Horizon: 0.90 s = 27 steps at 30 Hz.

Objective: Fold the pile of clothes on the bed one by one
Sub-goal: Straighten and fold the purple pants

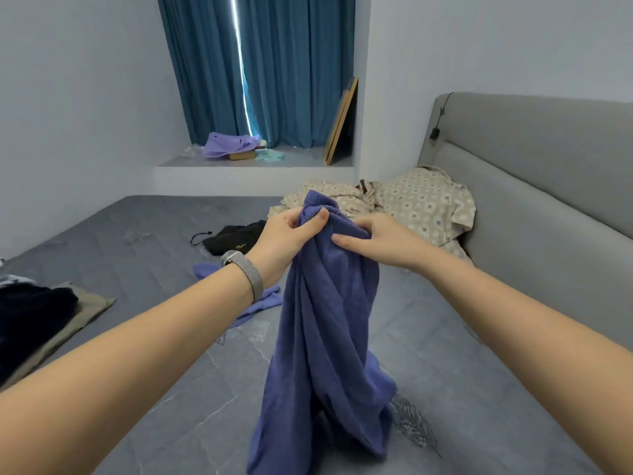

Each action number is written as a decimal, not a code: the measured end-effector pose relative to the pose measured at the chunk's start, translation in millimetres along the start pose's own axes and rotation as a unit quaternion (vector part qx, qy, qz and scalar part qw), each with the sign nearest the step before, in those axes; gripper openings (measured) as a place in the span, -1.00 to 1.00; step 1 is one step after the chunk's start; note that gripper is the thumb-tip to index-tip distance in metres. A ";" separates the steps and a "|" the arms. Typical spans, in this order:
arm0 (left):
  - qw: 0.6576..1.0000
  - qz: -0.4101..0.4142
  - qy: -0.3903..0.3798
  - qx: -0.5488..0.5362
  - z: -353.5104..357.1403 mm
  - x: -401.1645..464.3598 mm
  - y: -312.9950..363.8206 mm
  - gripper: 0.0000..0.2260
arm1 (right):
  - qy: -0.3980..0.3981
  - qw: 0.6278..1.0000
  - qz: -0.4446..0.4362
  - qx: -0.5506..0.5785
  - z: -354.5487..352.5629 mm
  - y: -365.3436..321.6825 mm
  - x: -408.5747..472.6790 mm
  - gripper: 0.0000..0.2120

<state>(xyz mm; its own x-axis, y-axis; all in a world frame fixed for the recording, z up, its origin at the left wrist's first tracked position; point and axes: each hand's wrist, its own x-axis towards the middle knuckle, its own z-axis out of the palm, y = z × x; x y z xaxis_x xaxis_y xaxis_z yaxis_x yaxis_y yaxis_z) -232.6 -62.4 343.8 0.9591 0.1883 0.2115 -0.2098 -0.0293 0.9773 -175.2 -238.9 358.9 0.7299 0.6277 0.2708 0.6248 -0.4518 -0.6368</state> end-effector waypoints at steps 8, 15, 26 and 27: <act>0.985 -0.101 -0.005 0.141 -5.3 -8.2 -58.6 -0.69 | 0.029 0.960 0.056 0.271 -4.9 -54.6 51.0 -0.87; 0.966 -0.163 0.134 0.152 -78.7 -24.3 -95.1 -0.76 | 0.047 0.977 0.051 0.203 -10.5 -99.6 69.5 -0.86; 0.841 -0.101 -0.118 0.518 -163.1 5.6 8.2 -0.44 | 0.226 0.885 0.250 0.321 0.0 20.2 34.5 -0.82; 0.777 -0.128 -0.186 0.588 -156.2 10.1 -1.4 -0.46 | 0.223 0.885 0.270 0.307 10.5 43.4 21.0 -0.84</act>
<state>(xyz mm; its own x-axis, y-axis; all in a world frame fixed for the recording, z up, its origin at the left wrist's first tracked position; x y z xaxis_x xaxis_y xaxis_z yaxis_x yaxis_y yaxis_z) -252.3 92.9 342.8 0.9754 0.0445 -0.2161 0.1050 -0.9551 0.2770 -135.7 -238.7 329.3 0.9985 0.0512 -0.0214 -0.0165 -0.0936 -0.9955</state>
